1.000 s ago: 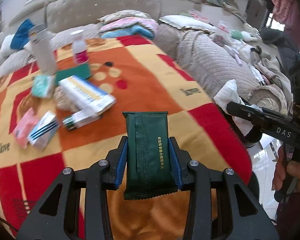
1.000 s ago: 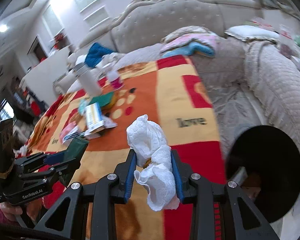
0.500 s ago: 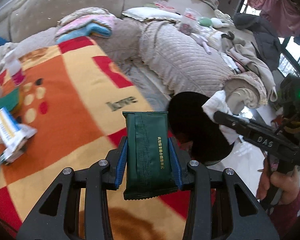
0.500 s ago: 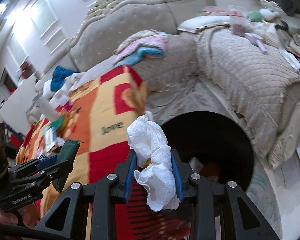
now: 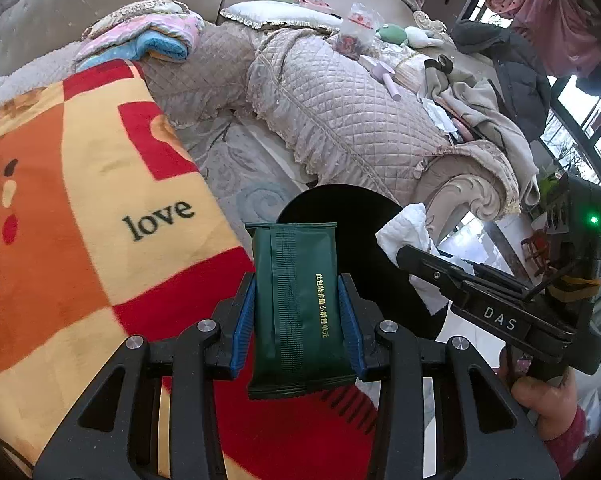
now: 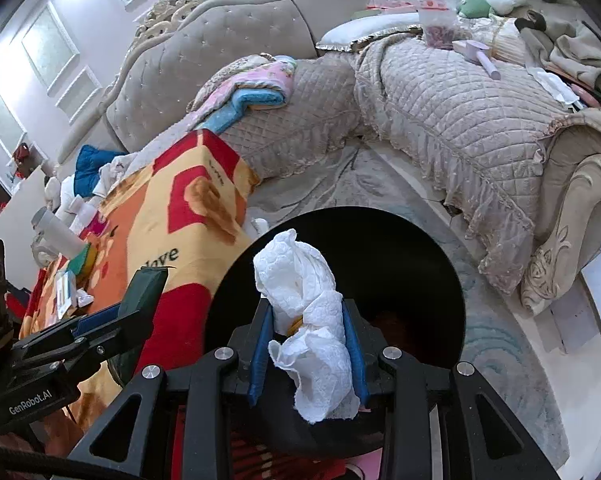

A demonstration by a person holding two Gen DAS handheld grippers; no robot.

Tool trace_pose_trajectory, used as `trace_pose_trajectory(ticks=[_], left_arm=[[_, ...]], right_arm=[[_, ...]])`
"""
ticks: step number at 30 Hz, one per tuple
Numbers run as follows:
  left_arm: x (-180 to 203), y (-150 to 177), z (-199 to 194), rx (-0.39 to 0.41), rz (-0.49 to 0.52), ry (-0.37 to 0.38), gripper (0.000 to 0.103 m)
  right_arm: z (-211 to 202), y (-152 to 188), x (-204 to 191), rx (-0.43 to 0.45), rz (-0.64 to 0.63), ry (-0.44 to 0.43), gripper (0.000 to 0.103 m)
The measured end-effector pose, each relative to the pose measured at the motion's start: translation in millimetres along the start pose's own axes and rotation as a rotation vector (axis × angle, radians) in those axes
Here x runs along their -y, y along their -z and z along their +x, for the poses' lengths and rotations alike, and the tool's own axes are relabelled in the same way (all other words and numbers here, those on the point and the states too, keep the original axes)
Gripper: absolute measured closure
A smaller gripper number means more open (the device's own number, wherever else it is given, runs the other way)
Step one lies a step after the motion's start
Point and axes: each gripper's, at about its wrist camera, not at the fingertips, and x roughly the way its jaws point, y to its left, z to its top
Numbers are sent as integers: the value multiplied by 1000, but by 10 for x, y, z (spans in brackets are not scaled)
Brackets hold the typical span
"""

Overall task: Collect trash
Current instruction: 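Carry both items over the black bin and open both grippers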

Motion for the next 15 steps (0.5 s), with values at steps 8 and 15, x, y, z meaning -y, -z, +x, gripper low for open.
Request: trace_pose_trajectory(ticks=[8,15], left_arm=[[54,-5,105,-4,-3,21,66],[51,-14,142,-7,-33,81,56]], right_arm=[[73,0,117,-17,31,61,66],[19,8,169,-5,53,68,53]])
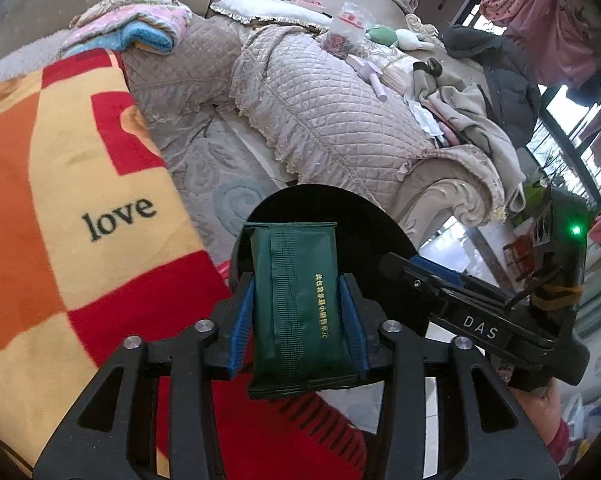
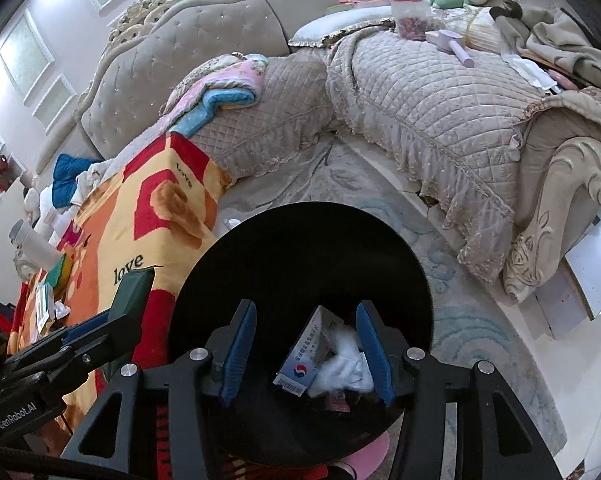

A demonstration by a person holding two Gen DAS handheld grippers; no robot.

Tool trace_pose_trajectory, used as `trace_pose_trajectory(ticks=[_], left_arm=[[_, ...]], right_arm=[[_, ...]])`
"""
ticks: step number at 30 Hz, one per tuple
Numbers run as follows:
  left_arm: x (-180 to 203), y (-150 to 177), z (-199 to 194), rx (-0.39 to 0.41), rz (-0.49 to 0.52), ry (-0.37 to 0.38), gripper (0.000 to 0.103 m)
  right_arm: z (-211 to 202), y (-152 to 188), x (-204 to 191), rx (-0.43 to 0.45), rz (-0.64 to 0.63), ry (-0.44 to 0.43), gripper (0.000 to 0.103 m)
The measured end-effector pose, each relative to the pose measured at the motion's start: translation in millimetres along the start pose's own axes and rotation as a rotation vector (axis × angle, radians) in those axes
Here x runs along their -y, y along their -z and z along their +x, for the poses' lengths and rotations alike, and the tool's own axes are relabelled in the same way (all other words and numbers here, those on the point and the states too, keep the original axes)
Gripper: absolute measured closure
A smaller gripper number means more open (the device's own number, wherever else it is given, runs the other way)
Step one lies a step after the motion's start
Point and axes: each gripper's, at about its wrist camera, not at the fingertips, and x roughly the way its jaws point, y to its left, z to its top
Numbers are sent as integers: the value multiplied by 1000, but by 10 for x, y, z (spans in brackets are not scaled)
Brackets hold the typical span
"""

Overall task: Collect trash
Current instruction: 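Carry both items over the black bin and open both grippers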

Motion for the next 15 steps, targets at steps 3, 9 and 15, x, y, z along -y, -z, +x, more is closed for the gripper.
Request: trace_pose_trajectory(ticks=[3,9,15], left_arm=[[-13,14,-37,17,-5,-3,45],[-43,43,-117,20,2,-49,45],[-152,124,-252,41,10,-127,45]], right_arm=[[-13,11,4,0,6,-2,52],[7,49,-39,-18,10,-16,52],[18,107,-236,-33,-30,-36,51]])
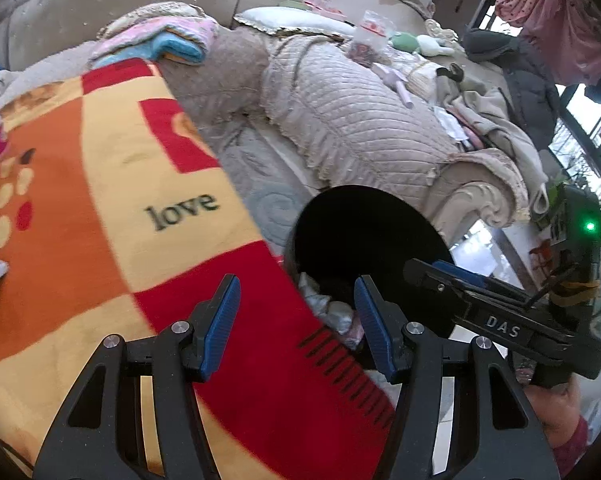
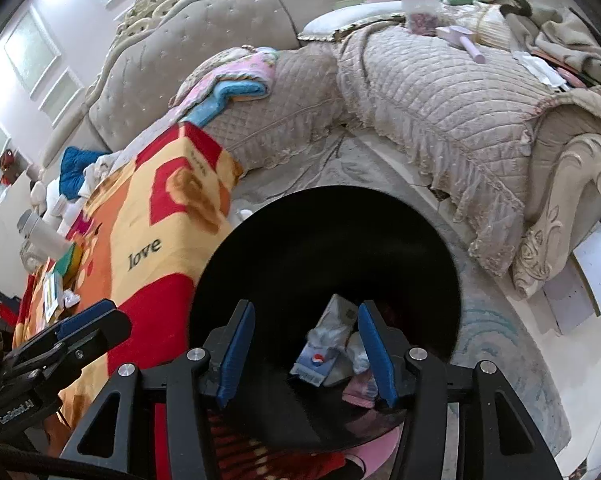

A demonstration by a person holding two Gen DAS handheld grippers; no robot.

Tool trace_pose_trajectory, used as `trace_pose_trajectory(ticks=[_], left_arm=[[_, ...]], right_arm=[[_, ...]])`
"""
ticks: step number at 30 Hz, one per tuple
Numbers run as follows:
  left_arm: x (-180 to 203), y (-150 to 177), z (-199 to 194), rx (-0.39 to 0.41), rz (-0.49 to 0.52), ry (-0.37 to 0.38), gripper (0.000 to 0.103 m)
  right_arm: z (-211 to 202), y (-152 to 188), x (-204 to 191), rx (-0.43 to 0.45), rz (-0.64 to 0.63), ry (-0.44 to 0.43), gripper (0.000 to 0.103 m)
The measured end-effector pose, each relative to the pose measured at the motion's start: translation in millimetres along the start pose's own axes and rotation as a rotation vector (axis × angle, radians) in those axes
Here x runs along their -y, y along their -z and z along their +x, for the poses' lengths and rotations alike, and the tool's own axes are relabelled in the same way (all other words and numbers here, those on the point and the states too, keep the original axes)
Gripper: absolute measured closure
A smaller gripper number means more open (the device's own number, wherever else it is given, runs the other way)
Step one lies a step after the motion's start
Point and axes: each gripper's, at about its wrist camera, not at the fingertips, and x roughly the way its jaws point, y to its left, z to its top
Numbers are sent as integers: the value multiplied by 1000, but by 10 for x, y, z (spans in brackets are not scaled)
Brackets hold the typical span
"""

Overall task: Collect trash
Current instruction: 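Carry both items over the black bin and open both grippers, then move both tools back toward the remaining items on the blanket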

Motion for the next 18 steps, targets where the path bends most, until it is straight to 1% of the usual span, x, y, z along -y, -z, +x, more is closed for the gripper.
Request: trace_pose_trajectory(ticks=[4,6,8,15,18], left_arm=[[-132,69,-95,5,-4,-45,45],[-199,107,-157,10,-5,-60,45],[-283,156,-235,15,-7,-80,45],[-708,363,-536,29,-46,-163,45],[-998,472,-709,34,-83,-201,45]], right_arm=[[4,32,-187,-9,-33,-17,49],[-4,48,-307,-12,-52,-31,44],[-14,66,-432,-13,-71,-48,41],[97,191,-986,-58,-173,-109,40],[197,245,-1248,-86,-215,-137,40]])
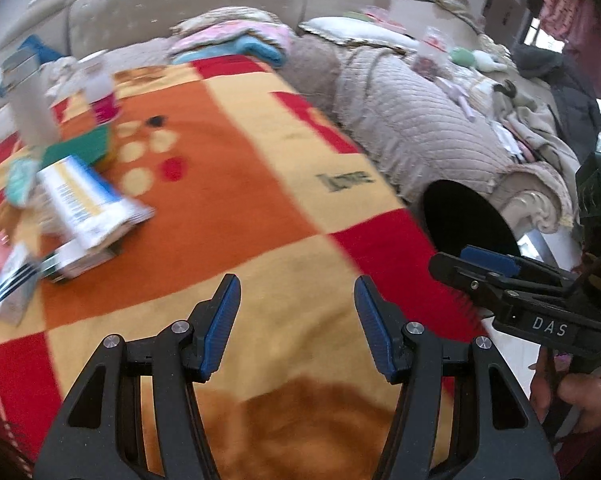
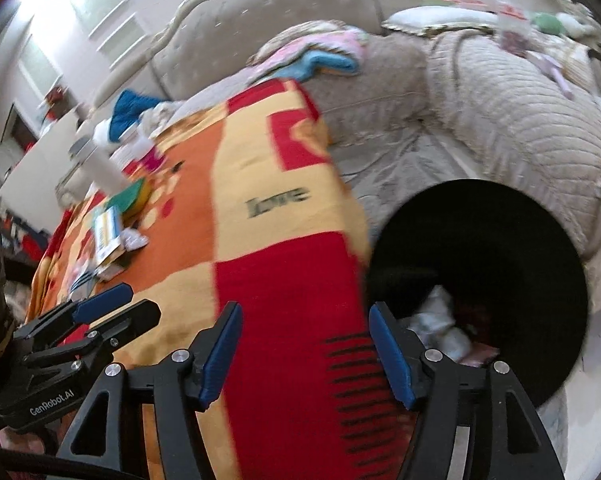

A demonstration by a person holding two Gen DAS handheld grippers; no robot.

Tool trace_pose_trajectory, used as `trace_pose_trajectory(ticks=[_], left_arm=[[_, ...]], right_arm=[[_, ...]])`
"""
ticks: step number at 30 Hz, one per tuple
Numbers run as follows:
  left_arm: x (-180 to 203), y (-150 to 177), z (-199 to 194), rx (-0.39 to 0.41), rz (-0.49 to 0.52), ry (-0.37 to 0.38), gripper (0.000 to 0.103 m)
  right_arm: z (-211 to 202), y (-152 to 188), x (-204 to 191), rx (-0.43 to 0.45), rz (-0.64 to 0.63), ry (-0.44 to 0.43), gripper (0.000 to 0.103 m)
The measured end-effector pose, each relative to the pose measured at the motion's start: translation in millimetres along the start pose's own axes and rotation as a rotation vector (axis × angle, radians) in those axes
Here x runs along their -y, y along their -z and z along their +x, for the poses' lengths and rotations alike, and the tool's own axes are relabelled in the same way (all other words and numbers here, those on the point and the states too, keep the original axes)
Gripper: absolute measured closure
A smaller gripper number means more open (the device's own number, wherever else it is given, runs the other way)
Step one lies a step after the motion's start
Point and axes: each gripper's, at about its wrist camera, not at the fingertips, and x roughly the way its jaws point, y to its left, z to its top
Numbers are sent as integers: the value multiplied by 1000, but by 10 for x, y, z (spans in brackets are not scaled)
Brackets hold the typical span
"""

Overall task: Collect trash
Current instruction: 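Move both tools back toward the remaining items on the blanket, then grasp white-blue Tobrex box with left gripper while right gripper grasps white-yellow medicine box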

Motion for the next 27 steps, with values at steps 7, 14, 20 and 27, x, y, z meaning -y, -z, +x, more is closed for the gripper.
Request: trace_pose_trajectory(ticks=[7,14,20,27], left_arm=[[-801,146,-241,6,-94,-81,45],[-1626,288,-453,7,-143,-175,45],[-2031,264,-549,24,-150,-174,45],[-2180,162,-293,-32,-90,-173,45]], right_arm=[[290,-45,-622,-52,-113,-68,39],[547,-256,-1297,-70,-232,-166,39],[874,-554,-1797,-94,-302,-257,34],[1333,-805,-2275,-127,-416,-247,34]])
